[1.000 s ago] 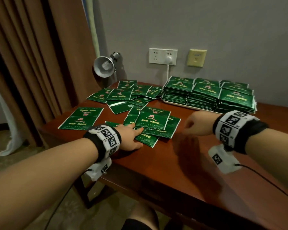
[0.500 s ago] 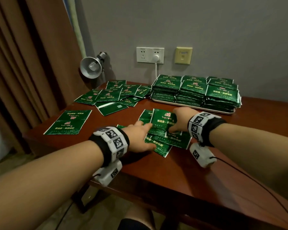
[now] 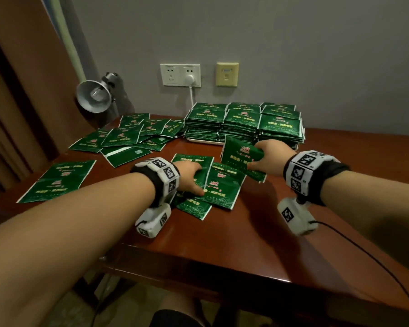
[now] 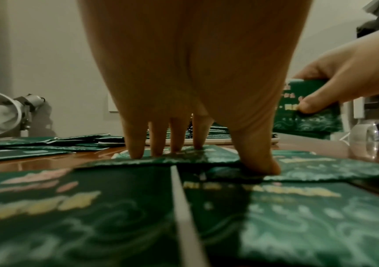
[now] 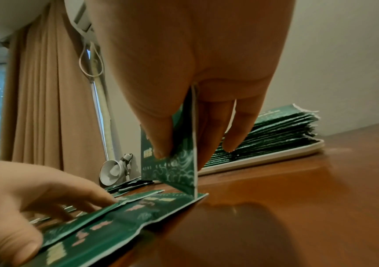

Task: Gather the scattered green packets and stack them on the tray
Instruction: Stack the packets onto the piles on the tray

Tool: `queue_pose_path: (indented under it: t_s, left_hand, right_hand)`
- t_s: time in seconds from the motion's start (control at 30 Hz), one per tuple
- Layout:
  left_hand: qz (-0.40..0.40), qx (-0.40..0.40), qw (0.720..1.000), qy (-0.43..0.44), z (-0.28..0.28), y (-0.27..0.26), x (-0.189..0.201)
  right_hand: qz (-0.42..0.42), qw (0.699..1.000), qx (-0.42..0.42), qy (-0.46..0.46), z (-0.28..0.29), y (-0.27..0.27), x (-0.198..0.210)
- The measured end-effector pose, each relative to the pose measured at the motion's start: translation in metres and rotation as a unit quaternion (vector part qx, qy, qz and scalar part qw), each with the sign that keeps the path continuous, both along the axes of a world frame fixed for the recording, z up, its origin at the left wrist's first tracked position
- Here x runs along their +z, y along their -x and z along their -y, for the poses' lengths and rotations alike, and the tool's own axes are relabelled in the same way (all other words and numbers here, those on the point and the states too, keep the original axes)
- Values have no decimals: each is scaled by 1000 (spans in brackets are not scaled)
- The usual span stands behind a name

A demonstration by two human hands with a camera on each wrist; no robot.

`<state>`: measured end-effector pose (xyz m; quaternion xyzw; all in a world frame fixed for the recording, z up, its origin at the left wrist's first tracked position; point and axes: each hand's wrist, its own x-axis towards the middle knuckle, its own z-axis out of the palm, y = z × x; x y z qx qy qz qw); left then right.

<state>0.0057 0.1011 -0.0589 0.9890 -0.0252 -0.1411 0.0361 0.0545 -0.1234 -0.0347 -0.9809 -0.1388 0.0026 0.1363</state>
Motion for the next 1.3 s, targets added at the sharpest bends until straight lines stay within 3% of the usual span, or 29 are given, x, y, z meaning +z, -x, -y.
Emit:
queue_pose_path:
  t_s: [0.27, 0.37, 0.43, 0.6, 0.87, 0.97, 1.07, 1.13, 1.3]
  left_hand:
    - [47, 1, 999, 24, -20, -15, 0]
    - [-11, 3, 1000, -15, -27, -28, 1]
    - [-46, 13, 999, 4, -30, -34, -2]
    - [43, -10, 999, 7, -34, -37, -6]
    - [147, 34, 974, 168, -49, -42, 20]
    - [139, 17, 971, 196, -47, -39, 43]
    - [136, 51, 958, 247, -37, -37, 50]
    - [128, 39, 968, 212, -30, -32, 42]
    - [65, -41, 996, 33, -19, -14, -1]
  right_hand:
    - [-14, 999, 30, -16, 6, 12, -7]
    - [-18, 999, 46, -20, 1, 12, -9]
    - [-29, 998, 55, -24, -4, 11, -11]
    - [-56, 996, 68, -30, -9, 3, -11]
    - [-83, 991, 90, -54, 1, -3, -8]
    - [-116, 987, 105, -22, 4, -2, -7]
    - [-134, 986, 102, 9, 3, -2, -10]
    - [-137, 987, 86, 6, 2, -1, -13]
    - [-141, 985, 77, 62, -4, 11, -23]
